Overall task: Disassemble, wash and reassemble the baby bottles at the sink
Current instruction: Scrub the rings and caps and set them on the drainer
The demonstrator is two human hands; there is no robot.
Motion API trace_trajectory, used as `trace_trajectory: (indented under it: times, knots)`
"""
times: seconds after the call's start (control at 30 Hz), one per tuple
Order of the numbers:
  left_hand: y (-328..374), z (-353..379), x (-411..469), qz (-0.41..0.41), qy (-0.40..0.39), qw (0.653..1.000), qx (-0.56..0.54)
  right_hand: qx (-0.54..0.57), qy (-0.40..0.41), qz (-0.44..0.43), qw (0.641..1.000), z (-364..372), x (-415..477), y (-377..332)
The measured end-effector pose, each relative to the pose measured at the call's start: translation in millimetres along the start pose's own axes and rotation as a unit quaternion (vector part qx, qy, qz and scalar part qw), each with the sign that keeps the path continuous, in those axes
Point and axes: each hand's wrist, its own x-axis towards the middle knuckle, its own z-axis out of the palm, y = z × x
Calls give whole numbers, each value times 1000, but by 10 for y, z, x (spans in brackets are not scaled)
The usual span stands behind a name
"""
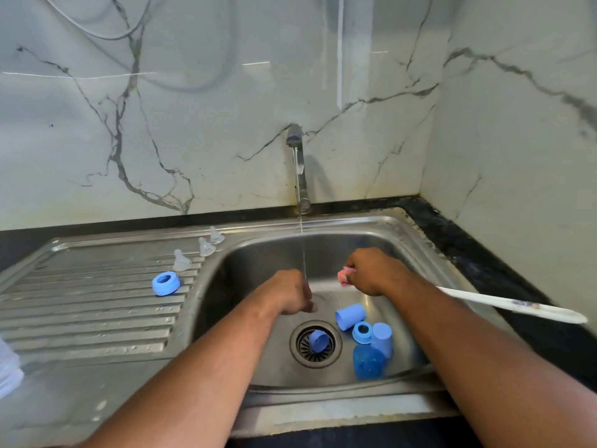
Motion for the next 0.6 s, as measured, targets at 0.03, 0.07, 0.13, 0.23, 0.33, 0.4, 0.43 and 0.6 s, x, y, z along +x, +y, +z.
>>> trace_trajectory:
  times: [0.03, 0.07, 0.13, 0.23, 0.33, 0.4, 0.43, 0.6]
  knots:
    - [94, 37, 104, -11, -33, 999, 22, 2, 1, -1, 1000, -2, 2, 8]
    - [168, 77, 203, -22, -64, 997, 37, 4, 0, -5, 1000, -5, 6, 12]
    - [255, 217, 390, -38, -110, 990, 84, 9, -2, -16, 1000, -10, 19, 37]
    - [243, 455, 573, -48, -151, 975, 155, 21, 0, -26, 999, -5, 42, 46]
    - [195, 621, 643, -62, -186, 967, 160, 24, -4, -36, 999, 16, 60, 16]
    - [192, 681, 633, -63, -187, 969, 152, 24, -4, -43, 999, 27, 55, -14]
    - [206, 691, 607, -63, -186, 969, 150, 24, -6, -47, 999, 29, 50, -26]
    - [154, 602, 558, -109, -204, 973, 25, 30, -7, -44, 999, 16, 20, -28]
